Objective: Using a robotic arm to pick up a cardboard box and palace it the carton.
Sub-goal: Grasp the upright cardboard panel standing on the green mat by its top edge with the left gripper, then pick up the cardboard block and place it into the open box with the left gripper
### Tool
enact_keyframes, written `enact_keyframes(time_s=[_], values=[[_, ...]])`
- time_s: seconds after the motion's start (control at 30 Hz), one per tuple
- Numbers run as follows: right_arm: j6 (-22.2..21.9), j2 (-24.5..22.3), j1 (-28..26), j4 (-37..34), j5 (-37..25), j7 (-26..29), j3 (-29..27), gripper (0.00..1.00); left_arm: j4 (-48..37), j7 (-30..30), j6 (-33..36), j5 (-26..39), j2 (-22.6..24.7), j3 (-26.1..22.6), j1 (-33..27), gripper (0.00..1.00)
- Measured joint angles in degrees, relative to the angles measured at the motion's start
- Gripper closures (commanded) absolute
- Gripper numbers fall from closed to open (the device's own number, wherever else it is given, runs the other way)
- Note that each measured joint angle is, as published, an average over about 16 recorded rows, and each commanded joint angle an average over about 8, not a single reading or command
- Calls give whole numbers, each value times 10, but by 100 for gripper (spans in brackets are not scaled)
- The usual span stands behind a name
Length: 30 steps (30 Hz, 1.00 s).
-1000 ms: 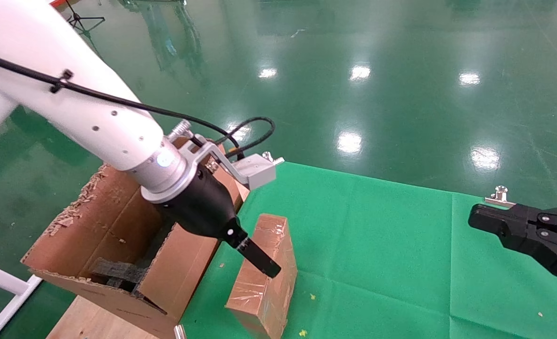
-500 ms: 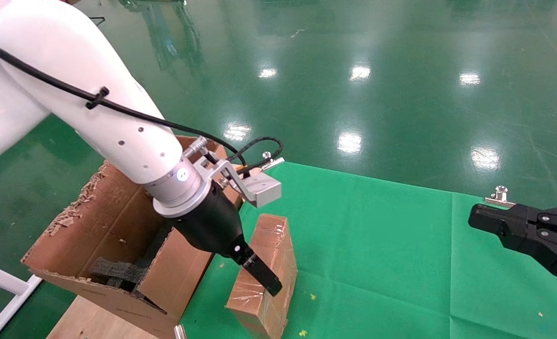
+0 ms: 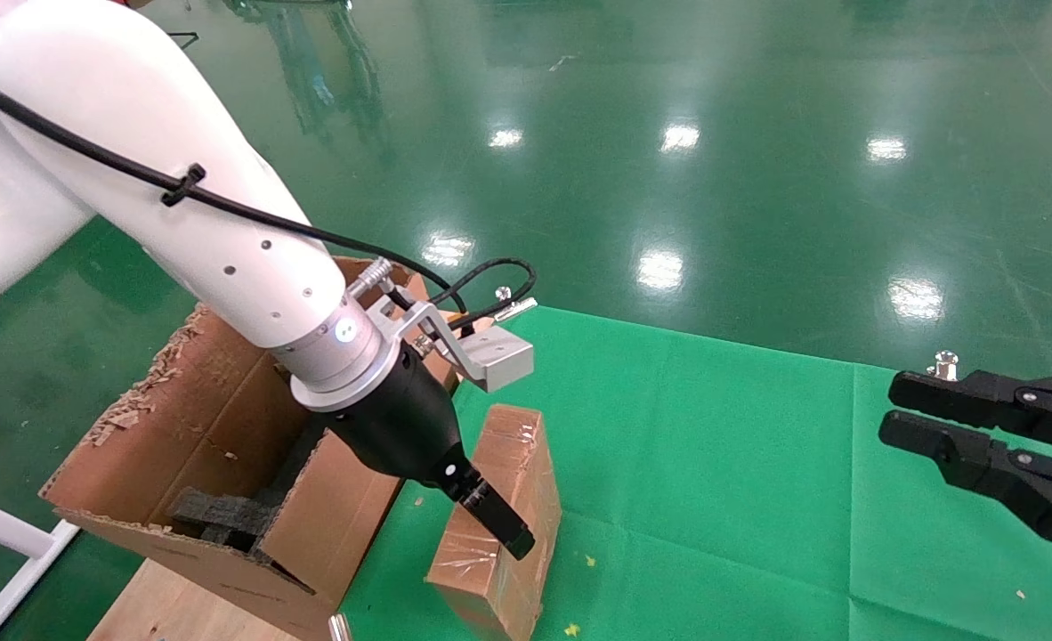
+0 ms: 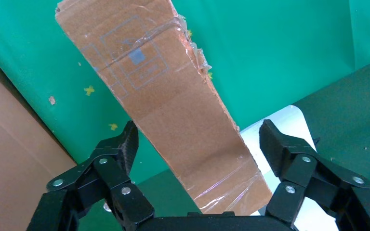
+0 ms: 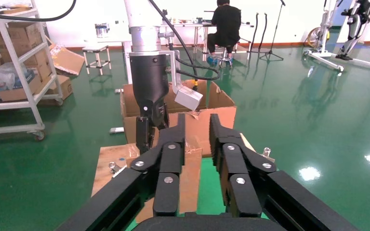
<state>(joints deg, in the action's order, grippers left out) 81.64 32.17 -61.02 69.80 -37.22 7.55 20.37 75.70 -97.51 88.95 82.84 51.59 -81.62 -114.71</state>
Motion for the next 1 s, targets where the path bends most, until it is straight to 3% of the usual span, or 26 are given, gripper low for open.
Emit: enact_keyframes(time_s=[1.0], values=[[0,0,0,0,0,0,0,0,-11,9,-3,-3,-15,13,-19,100]])
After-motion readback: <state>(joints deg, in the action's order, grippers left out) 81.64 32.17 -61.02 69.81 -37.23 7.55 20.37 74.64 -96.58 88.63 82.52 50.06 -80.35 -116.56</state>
